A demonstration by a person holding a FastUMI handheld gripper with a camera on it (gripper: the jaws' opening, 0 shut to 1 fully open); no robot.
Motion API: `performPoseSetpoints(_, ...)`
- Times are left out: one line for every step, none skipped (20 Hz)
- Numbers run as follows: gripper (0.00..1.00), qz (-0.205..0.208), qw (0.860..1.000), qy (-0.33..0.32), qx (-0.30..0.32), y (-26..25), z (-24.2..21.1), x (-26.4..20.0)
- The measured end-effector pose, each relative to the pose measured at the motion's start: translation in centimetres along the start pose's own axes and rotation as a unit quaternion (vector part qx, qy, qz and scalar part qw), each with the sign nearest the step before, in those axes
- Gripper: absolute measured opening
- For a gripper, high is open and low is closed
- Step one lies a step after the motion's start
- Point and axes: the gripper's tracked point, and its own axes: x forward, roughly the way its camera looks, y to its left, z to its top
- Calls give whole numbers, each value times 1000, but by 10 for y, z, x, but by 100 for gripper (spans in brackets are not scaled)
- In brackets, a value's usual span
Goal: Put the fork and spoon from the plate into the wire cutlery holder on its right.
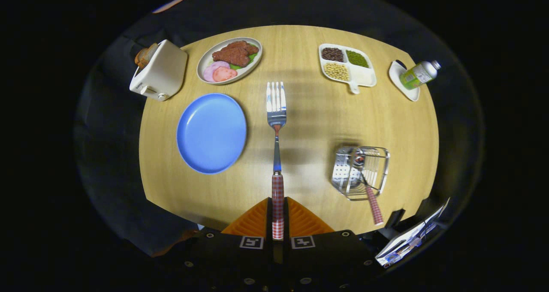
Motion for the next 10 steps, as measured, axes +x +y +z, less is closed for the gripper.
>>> performPoseSetpoints(9,-8,1000,5,3,-16,-6,-4)
performPoseSetpoints(9,-19,1000,12,4,-33,-12,-9)
performPoseSetpoints(9,-29,999,20,5,-49,-20,-12)
performPoseSetpoints(9,-36,999,26,7,-63,-25,-14)
performPoseSetpoints(9,-39,999,35,8,-71,-32,-17)
performPoseSetpoints(9,-37,998,47,4,-79,-37,-19)
performPoseSetpoints(9,-35,997,62,-3,-84,-44,-20)
performPoseSetpoints(9,-34,997,74,-12,-88,-49,-19)
performPoseSetpoints(9,-34,995,87,-22,-92,-54,-17)
performPoseSetpoints(9,-32,994,97,-28,-93,-57,-14)
